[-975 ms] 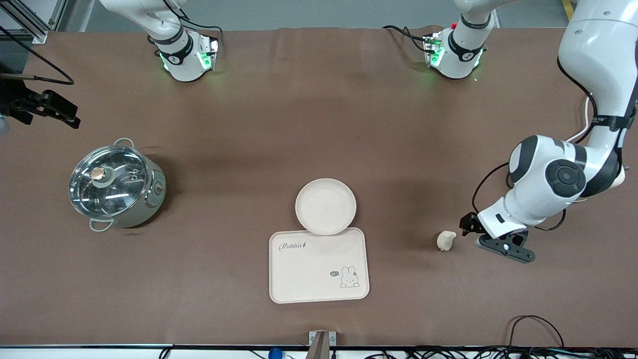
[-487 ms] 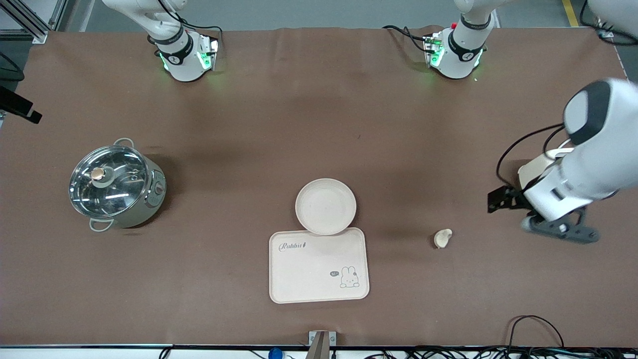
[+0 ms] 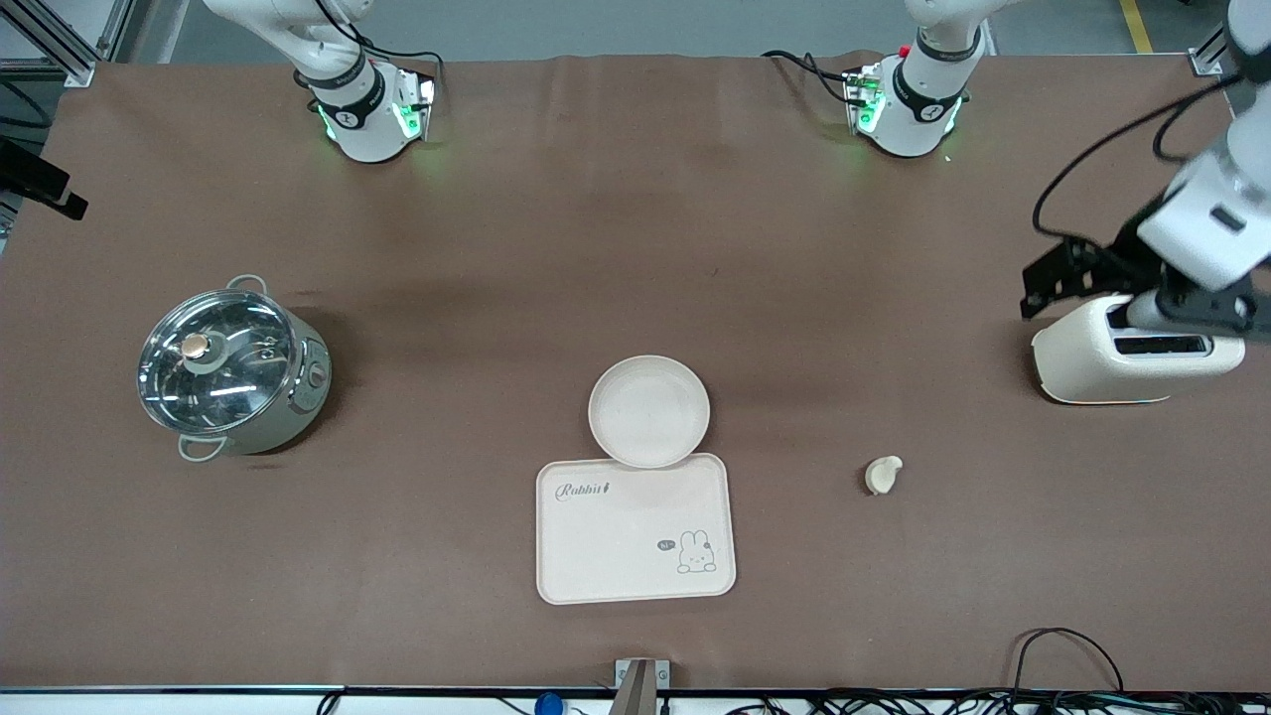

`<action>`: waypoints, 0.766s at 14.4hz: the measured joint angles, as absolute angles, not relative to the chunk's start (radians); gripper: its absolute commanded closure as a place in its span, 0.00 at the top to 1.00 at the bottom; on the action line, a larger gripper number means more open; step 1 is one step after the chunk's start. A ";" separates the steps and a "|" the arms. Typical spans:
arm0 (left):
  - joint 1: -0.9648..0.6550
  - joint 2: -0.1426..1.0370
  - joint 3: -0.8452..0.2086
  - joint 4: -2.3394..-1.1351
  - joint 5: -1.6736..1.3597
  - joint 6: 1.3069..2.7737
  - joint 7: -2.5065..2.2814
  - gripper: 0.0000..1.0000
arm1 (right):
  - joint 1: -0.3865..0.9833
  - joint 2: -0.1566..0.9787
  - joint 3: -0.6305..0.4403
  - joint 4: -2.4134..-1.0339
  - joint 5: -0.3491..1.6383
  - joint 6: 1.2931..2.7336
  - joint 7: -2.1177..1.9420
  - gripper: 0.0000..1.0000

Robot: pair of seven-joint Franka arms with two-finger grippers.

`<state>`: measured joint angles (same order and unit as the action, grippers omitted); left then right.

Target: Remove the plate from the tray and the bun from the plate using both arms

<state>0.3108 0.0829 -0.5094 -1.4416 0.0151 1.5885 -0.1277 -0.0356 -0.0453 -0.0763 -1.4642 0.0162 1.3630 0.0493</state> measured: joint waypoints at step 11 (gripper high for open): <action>-0.186 -0.154 0.024 -1.721 0.010 1.648 -0.176 1.00 | 0.031 0.013 -0.072 -1.477 -0.027 1.440 0.046 1.00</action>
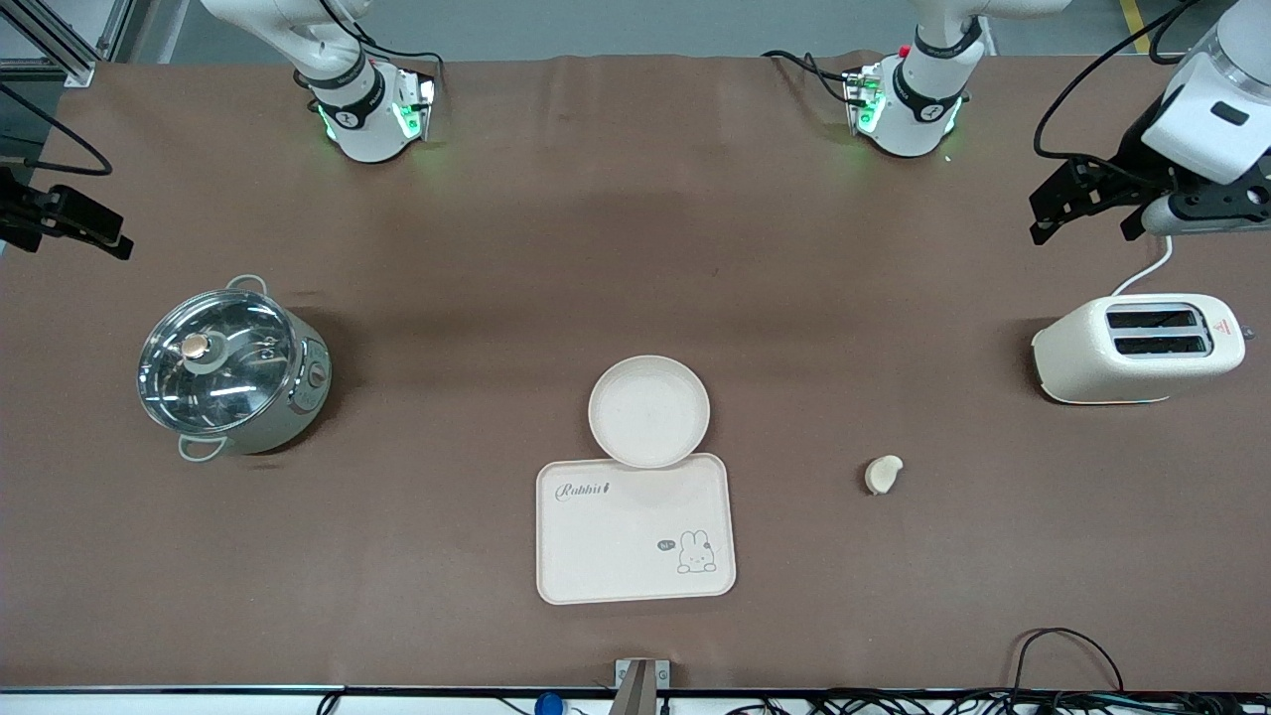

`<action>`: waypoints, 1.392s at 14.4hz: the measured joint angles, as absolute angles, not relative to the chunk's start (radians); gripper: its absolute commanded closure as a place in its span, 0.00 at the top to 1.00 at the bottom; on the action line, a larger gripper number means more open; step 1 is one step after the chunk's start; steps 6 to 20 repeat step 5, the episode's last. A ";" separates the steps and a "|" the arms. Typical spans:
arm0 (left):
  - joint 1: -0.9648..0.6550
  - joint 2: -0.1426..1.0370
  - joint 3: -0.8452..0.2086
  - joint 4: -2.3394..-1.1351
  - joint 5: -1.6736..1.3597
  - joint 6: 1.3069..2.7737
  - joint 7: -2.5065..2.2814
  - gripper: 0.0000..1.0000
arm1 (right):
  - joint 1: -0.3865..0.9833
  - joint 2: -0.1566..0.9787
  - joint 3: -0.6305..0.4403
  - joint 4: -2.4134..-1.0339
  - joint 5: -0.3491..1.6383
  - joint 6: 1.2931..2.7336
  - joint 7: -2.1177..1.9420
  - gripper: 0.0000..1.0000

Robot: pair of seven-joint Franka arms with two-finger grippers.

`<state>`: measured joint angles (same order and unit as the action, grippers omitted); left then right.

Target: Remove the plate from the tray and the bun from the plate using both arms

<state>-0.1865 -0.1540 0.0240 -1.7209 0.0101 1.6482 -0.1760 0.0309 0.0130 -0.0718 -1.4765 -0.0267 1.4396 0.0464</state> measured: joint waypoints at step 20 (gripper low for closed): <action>-0.131 -0.156 0.034 -1.710 0.010 1.671 -0.040 1.00 | 0.031 0.035 -0.074 -1.478 -0.027 1.447 0.046 1.00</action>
